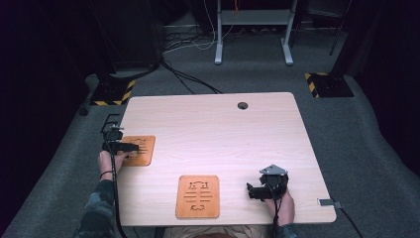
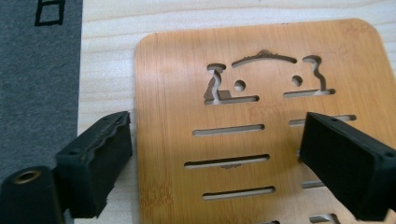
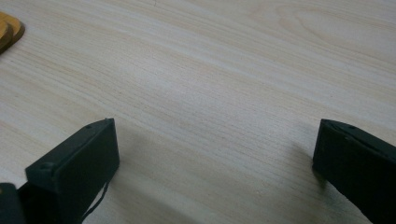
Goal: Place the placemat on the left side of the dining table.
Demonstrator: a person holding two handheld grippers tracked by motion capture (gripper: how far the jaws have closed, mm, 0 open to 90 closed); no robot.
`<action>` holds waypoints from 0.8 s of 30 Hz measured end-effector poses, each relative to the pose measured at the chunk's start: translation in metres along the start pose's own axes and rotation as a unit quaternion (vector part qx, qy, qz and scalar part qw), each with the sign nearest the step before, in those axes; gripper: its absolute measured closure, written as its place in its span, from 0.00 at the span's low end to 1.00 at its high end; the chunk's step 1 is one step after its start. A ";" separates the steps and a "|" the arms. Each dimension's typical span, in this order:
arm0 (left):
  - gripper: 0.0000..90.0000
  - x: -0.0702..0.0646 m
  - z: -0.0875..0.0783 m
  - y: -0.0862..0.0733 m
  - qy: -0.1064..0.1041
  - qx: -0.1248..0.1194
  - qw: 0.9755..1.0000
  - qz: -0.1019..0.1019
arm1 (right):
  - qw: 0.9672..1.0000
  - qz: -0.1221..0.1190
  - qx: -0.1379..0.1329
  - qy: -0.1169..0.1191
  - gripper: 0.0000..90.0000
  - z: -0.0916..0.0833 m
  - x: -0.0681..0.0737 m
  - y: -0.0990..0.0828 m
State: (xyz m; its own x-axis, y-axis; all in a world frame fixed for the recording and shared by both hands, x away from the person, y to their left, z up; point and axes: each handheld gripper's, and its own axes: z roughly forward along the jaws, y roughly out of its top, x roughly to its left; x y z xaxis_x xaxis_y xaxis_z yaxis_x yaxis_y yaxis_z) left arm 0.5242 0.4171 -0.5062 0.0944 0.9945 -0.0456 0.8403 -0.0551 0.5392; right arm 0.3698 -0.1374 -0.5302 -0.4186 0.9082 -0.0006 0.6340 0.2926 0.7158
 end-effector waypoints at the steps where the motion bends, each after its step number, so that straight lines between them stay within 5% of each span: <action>1: 0.08 0.000 -0.002 0.000 -0.006 -0.003 1.000 0.000 | 1.000 0.000 0.000 0.000 0.00 0.000 0.000 0.000; 7: 0.06 -0.008 -0.019 -0.004 -0.014 -0.040 0.999 0.011 | 1.000 0.000 0.000 0.000 0.00 0.000 0.000 0.000; 10: 0.02 -0.012 -0.029 -0.013 -0.037 -0.061 0.997 0.007 | 1.000 0.000 0.000 0.000 0.00 0.000 0.000 0.000; 24: 0.00 -0.023 -0.072 -0.062 -0.041 -0.124 0.991 0.035 | 1.000 0.000 0.000 0.000 0.00 0.000 0.000 0.000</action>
State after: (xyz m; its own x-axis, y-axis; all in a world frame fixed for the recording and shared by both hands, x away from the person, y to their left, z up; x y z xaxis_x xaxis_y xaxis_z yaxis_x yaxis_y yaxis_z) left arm 0.4317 0.4036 -0.4777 0.1999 0.9778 -0.0634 0.6734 -0.0901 0.7337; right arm 0.3698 -0.1373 -0.5302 -0.4184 0.9083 -0.0007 0.6341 0.2926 0.7157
